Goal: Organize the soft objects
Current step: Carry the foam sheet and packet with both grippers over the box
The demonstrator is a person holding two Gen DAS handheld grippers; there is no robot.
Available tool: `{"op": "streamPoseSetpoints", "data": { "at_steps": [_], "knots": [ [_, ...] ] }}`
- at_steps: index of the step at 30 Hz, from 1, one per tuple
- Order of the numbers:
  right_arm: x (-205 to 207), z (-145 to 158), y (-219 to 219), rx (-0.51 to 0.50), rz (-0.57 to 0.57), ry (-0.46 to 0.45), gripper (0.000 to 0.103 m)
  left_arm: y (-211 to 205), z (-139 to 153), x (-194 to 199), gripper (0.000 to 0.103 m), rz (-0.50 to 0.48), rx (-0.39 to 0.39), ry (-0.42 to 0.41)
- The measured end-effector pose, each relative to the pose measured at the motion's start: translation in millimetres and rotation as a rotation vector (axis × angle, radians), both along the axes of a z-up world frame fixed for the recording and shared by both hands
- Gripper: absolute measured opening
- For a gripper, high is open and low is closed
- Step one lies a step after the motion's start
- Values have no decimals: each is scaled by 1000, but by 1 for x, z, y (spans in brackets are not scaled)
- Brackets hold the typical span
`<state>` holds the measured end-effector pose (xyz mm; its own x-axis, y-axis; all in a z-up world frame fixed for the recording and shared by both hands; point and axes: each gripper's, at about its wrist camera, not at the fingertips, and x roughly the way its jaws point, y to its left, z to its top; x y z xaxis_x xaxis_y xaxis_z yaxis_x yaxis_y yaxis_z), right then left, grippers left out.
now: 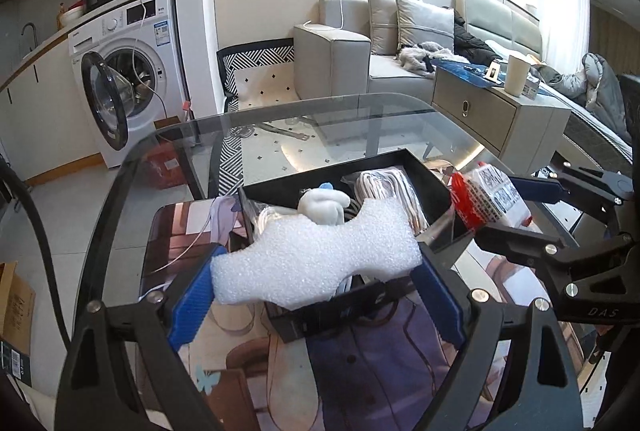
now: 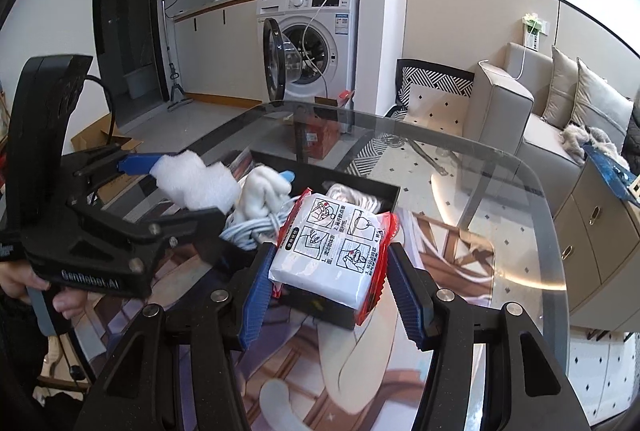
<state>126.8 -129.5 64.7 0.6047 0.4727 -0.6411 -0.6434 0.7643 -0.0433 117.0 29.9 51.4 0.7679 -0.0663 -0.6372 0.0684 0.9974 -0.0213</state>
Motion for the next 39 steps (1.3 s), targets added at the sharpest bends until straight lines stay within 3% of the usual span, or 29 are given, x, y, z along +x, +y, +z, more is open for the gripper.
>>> {"op": "streamPoseSetpoints", "data": {
  "at_steps": [24,29,36,39],
  "knots": [
    [69,-30,49,-96,59,24,56,-8,-29,36,91,4,107,66],
    [75,-37,56,-112,78,33,56,0,-31,39,91,-8,39,87],
    [80,-41,57,-110,86,32,57,1,-32,43,91,-24,18,97],
    [77,-40,53,-95,81,28,64,3,-31,42,91,-31,3,101]
  ]
}}
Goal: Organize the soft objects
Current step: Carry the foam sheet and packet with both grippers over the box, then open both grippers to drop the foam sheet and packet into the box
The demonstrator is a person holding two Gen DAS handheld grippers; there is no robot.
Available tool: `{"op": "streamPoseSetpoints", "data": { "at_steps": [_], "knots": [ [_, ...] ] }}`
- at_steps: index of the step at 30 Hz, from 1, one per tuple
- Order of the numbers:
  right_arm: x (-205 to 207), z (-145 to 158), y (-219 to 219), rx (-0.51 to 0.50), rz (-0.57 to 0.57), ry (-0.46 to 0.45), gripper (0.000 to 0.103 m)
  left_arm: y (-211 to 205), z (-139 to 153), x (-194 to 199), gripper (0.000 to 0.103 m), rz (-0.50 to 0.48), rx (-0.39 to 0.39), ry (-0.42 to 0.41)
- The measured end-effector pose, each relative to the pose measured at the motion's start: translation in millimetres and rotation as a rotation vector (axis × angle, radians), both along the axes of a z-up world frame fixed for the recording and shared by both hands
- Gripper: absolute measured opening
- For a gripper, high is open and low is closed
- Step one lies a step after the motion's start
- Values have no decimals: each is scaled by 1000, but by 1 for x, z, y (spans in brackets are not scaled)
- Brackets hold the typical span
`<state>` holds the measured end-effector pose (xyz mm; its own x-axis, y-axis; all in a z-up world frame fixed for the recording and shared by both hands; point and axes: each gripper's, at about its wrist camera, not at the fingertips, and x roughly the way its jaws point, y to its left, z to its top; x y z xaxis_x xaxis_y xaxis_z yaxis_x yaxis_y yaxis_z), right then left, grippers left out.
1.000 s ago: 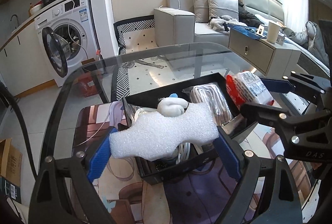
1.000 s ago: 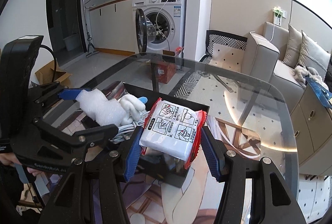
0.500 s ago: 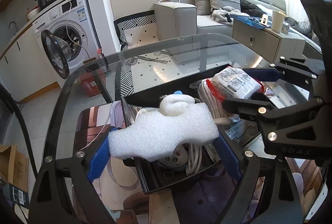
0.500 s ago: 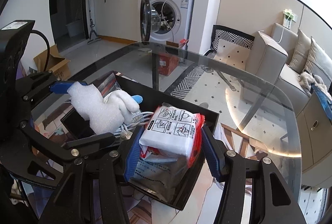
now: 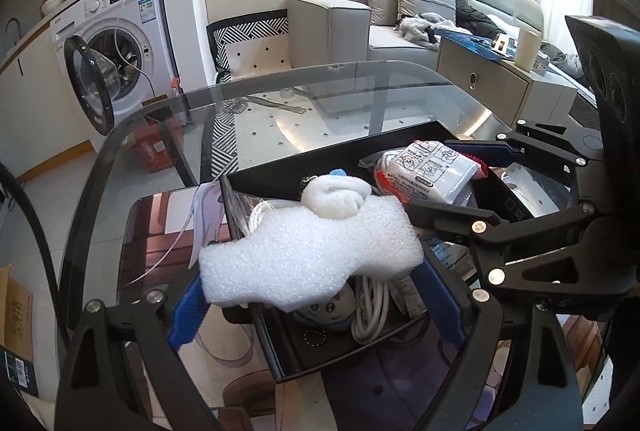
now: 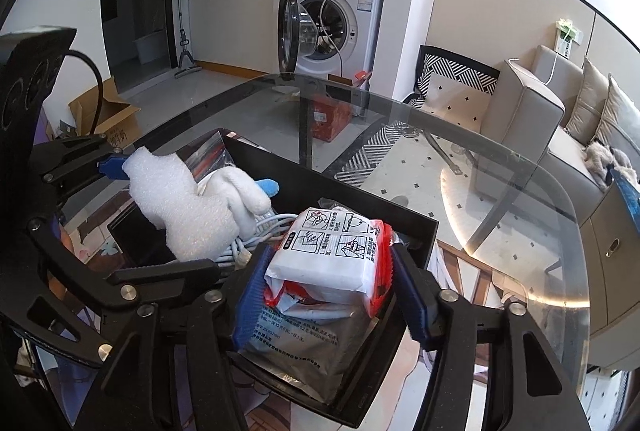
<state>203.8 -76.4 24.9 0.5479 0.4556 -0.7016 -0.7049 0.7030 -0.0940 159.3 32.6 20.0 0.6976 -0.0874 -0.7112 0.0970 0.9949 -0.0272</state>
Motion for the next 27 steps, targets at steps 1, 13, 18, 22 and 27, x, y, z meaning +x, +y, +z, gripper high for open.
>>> {"op": "streamPoseSetpoints", "data": {
  "at_steps": [1,13,18,22,27],
  "knots": [
    [-1,1,-1,6,0,-3,65,0,0,0,91,-3,-5,-2],
    [-17,12,-33,61,-80,-76,96,7,9,-16,96,-11,-17,-48],
    [-30,18,-49,118,-92,-87,102,6,14,-25,103,-19,-26,-84],
    [-40,22,-62,185,-99,-81,102,10,18,-35,103,0,-31,-113],
    [-59,22,-70,233,-86,-97,102,21,17,-50,103,46,-54,-148]
  ]
}}
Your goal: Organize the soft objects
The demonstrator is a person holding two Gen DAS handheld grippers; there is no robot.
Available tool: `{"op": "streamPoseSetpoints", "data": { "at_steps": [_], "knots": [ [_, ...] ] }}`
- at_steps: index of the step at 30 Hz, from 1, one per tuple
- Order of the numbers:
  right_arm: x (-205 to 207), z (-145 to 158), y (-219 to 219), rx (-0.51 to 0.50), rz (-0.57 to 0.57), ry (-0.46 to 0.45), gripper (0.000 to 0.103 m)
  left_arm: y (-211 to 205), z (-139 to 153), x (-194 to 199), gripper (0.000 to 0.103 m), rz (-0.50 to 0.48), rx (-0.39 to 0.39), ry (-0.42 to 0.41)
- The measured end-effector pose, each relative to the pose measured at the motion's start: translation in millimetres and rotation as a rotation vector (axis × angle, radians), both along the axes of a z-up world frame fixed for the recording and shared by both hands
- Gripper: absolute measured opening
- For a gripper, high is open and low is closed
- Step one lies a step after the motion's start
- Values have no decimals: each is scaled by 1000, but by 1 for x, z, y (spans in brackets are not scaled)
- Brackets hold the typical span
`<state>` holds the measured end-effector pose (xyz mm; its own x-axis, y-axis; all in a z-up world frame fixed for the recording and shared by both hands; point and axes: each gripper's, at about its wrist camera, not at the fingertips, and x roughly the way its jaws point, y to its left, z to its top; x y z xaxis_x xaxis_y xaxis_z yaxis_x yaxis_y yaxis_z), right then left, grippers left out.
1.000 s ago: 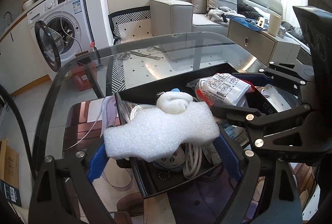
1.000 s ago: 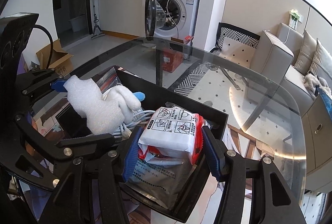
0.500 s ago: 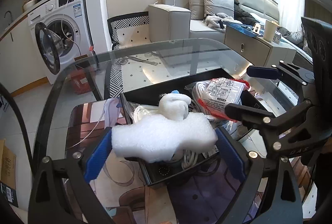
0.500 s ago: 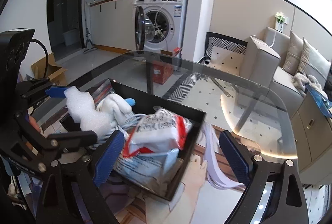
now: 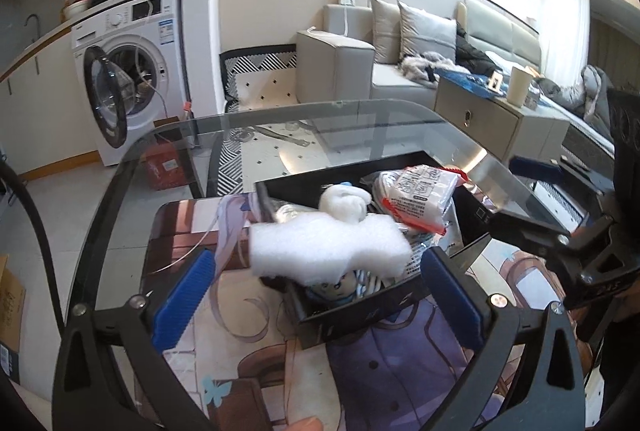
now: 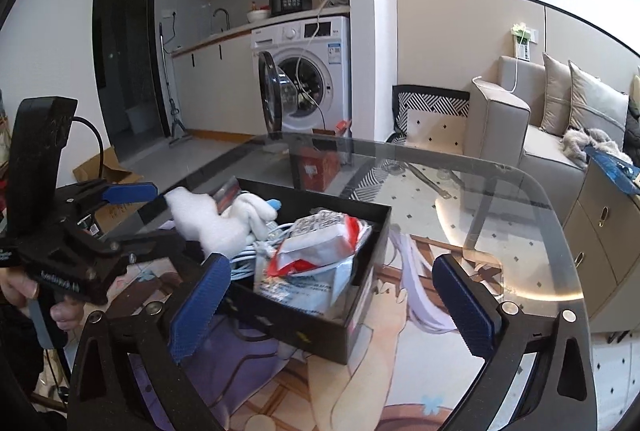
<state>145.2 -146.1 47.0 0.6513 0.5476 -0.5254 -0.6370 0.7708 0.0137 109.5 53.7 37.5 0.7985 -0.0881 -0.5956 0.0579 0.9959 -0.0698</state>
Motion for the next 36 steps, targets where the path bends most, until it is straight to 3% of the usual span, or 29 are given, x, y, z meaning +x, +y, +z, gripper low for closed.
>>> {"op": "streamPoseSetpoints", "data": {
  "at_steps": [14,36],
  "knots": [
    [-37,-3,10,62,19,-77,103,3,-19,-26,103,74,-14,-63],
    [-38,-11,6,70,-20,-96,103,-5,-30,-39,103,105,-19,-149]
  ]
}}
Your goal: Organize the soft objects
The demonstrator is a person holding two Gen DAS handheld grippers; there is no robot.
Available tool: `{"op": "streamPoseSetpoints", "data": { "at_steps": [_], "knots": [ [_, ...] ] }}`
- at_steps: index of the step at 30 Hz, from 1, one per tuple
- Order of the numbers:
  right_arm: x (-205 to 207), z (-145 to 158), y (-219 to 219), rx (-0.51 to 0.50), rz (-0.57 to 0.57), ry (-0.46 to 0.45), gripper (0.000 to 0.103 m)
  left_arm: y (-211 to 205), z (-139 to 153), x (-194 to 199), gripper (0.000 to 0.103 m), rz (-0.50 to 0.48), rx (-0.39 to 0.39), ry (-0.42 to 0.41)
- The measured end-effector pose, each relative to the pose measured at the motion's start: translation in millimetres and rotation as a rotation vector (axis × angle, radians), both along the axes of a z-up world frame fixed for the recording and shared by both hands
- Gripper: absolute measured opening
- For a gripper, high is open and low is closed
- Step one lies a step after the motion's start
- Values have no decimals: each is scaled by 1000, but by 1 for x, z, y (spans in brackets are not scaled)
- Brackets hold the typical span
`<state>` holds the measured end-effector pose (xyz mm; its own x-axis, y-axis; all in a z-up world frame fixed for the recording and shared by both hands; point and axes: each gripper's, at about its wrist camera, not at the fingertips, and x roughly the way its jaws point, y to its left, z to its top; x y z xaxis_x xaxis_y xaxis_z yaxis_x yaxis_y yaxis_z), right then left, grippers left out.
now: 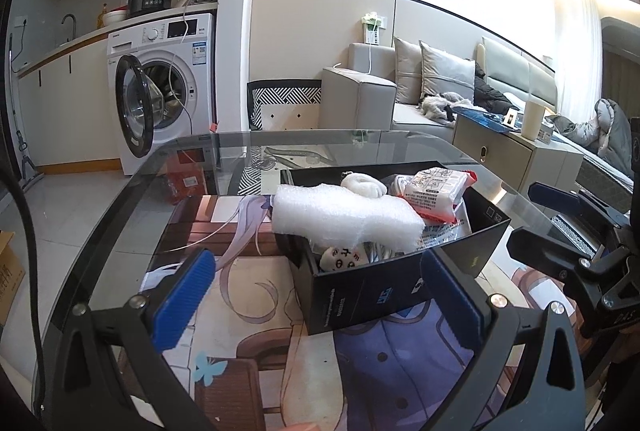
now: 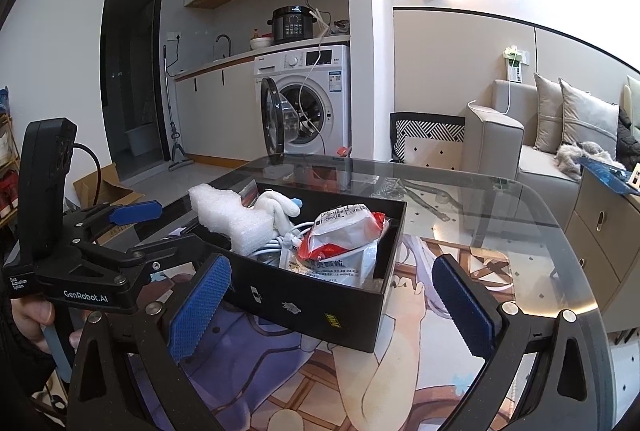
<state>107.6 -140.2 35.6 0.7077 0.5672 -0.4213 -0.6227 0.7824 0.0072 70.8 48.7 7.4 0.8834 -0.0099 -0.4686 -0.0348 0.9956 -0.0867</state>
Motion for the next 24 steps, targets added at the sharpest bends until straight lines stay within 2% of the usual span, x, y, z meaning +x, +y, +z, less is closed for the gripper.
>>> {"op": "streamPoseSetpoints", "data": {
  "at_steps": [24],
  "knots": [
    [-3,0,-4,12,-6,-15,103,5,2,3,103,1,-12,10]
  ]
}}
